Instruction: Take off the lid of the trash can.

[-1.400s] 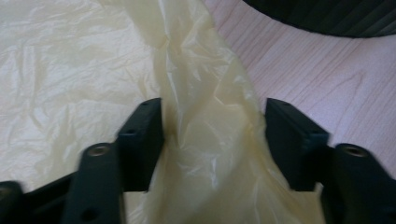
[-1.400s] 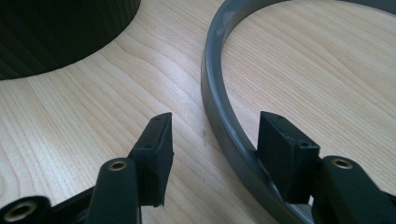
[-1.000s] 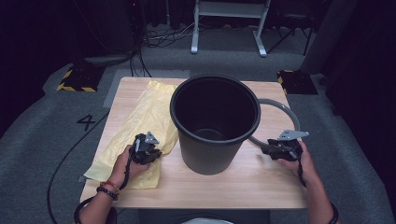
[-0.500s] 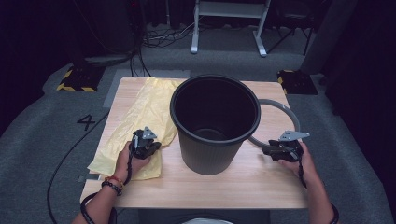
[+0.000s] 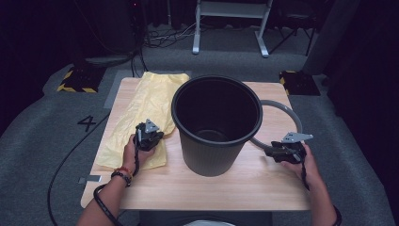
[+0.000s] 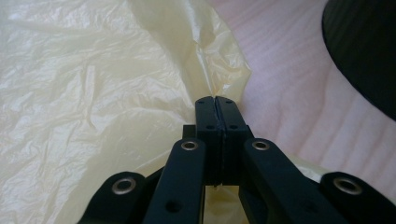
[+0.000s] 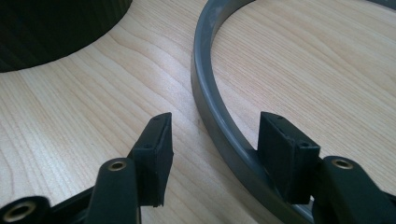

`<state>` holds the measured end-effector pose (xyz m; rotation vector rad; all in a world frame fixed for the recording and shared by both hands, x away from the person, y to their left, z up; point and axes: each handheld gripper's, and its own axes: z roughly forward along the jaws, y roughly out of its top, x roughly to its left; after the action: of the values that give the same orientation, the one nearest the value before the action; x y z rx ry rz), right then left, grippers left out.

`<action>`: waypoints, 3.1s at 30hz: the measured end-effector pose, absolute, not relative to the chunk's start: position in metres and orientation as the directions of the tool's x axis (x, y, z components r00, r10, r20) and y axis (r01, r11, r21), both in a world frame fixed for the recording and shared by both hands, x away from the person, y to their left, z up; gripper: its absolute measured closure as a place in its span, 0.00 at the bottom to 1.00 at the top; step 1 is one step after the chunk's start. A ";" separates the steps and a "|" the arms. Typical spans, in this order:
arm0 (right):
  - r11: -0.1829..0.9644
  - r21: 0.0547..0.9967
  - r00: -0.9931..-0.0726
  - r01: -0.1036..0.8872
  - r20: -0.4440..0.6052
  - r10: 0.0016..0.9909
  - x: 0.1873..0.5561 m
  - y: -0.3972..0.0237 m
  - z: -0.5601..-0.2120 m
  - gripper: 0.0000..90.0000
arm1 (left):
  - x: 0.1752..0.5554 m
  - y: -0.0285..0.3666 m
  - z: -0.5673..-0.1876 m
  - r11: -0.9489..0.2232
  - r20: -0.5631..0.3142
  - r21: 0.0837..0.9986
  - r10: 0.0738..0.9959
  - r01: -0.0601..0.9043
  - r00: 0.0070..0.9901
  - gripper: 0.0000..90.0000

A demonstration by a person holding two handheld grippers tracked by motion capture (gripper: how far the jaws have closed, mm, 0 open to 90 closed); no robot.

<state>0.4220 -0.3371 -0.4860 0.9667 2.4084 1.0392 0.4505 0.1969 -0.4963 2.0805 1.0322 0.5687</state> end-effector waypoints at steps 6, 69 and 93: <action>0.503 0.740 -0.710 0.446 -0.049 0.702 0.421 -0.337 -0.486 0.50 | 0.448 0.200 -0.482 -0.337 0.049 0.840 0.829 0.426 0.557 0.99; 0.463 0.796 -0.738 0.389 -0.032 0.674 0.414 -0.329 -0.468 0.46 | 0.362 0.207 -0.316 0.086 0.033 0.983 0.779 -0.159 0.626 1.00; 0.431 0.833 -0.743 0.348 -0.035 0.669 0.409 -0.330 -0.451 0.46 | 0.344 0.152 -0.291 0.085 0.139 0.967 0.612 -0.239 0.778 1.00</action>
<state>0.4093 -0.3305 -0.4510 0.8686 2.3281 1.2287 0.3442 0.1522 -0.2914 1.3449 0.3387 0.6534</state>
